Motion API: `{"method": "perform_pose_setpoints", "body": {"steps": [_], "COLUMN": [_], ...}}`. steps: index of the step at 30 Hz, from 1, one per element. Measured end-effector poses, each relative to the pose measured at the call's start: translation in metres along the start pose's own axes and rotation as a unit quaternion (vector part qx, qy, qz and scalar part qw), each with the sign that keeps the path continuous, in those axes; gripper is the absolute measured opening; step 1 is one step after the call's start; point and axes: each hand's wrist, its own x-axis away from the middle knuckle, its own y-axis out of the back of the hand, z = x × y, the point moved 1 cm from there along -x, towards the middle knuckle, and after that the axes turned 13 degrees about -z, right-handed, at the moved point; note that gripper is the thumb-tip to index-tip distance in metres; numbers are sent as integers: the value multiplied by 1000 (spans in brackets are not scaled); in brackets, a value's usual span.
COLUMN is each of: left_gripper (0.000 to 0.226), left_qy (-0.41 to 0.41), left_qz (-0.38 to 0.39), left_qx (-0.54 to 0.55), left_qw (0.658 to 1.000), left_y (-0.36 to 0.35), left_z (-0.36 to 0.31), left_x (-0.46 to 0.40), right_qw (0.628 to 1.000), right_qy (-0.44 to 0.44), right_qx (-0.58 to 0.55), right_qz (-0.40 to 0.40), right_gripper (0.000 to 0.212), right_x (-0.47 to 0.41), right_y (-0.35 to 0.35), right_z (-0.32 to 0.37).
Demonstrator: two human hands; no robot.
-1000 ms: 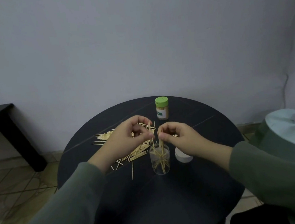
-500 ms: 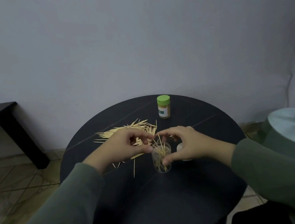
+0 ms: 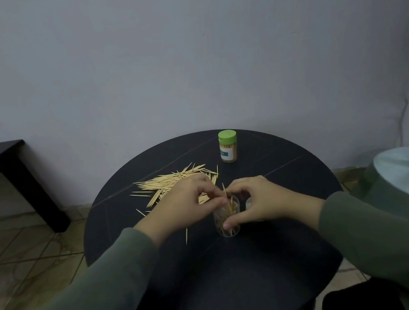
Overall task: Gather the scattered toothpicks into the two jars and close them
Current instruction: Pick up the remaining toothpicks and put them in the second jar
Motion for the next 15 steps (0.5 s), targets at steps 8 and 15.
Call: {"method": "perform_pose_setpoints", "body": {"steps": [8,15], "left_gripper": [25,25], "left_qy": [-27,8], "left_qz": [27,6], "left_qx": [5,-23], "left_qw": [999,1000], "left_y": [3,16], "left_z": [0,-2], "left_x": [1,-1], "right_qw": [1000,989], "right_qy": [-5,34], "right_qx": [4,138], "right_qz": [2,41], "right_gripper": [83,86], "right_x": [-4,-2], "right_y": [-4,8], "right_z": [-9,1]}}
